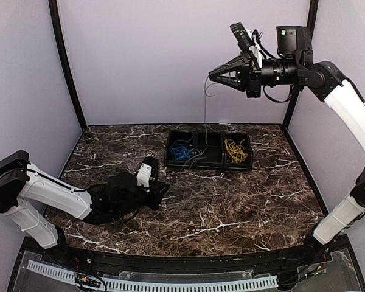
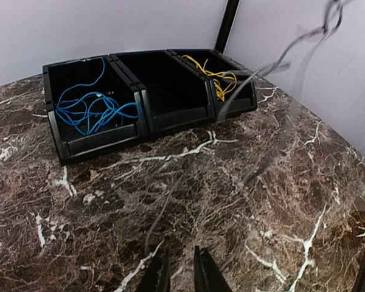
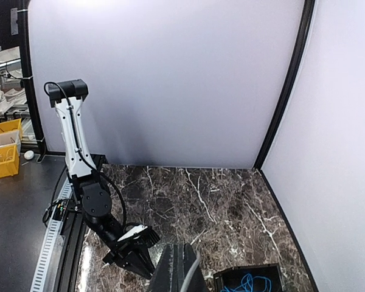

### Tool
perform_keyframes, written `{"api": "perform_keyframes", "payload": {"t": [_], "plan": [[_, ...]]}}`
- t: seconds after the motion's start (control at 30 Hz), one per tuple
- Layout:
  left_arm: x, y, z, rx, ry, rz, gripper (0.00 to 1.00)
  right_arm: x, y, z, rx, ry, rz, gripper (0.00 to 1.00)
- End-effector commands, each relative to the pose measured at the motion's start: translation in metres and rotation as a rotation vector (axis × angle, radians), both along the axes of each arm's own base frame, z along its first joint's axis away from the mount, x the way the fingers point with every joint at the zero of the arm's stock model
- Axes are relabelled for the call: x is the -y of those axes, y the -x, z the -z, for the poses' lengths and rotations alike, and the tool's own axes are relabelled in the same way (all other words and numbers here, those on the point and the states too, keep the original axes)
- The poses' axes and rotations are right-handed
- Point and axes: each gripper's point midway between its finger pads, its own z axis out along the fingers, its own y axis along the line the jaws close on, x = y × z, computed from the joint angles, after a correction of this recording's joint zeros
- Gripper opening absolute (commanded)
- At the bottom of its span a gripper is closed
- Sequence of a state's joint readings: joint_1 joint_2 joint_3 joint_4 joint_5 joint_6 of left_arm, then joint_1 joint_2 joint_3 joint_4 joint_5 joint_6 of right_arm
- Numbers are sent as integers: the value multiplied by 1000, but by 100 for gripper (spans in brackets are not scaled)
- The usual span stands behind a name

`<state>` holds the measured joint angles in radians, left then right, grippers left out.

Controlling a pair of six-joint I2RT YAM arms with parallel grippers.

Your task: Untangle the cables

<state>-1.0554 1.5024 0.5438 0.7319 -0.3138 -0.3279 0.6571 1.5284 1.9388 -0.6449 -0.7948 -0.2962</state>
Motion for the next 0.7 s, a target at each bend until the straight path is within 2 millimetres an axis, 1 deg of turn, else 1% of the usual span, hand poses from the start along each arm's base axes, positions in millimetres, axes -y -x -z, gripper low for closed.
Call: {"api": "perform_keyframes", "payload": {"t": [0.0, 0.13, 0.2, 0.27, 0.33, 0.37, 0.4, 0.43, 0.47, 0.5, 0.53, 0.57, 0.6, 0.63, 0.67], "plan": [[-13, 1, 15, -16, -49, -25, 15, 8, 13, -31, 64, -70, -24, 0], [-19, 3, 25, -28, -76, -36, 7, 13, 12, -37, 78, -77, -9, 0], [-22, 4, 25, -32, -73, -39, 5, 14, 11, -38, 78, -79, -8, 0], [-21, 7, 20, -26, -49, -17, 5, 14, 12, -36, 73, -76, -12, 0], [-13, 12, 8, -15, -5, 27, 13, 13, 11, -30, 59, -71, -19, 0], [-7, 15, 1, -10, 26, 60, 24, 12, 11, -28, 52, -68, -21, 0], [-2, 16, -7, -6, 68, 75, 31, 12, 11, -26, 51, -67, -24, 0], [4, 21, -11, -16, 94, 111, 41, 11, 10, -25, 47, -65, -25, 0], [12, 21, -20, -18, 133, 131, 45, 11, 11, -23, 48, -62, -28, 0], [25, 26, -27, -24, 153, 177, 49, 11, 11, -21, 52, -58, -30, 0], [31, 27, -25, -30, 149, 195, 51, 11, 10, -18, 52, -53, -27, 0], [42, 31, -35, -14, 162, 223, 52, 11, 9, -15, 49, -48, -24, 0], [48, 32, -34, -8, 161, 235, 53, 10, 8, -12, 47, -43, -24, 0], [57, 34, -42, 13, 173, 254, 54, 10, 8, -9, 40, -39, -27, 0], [63, 35, -43, 26, 182, 261, 55, 9, 8, -6, 34, -37, -30, 0]]}}
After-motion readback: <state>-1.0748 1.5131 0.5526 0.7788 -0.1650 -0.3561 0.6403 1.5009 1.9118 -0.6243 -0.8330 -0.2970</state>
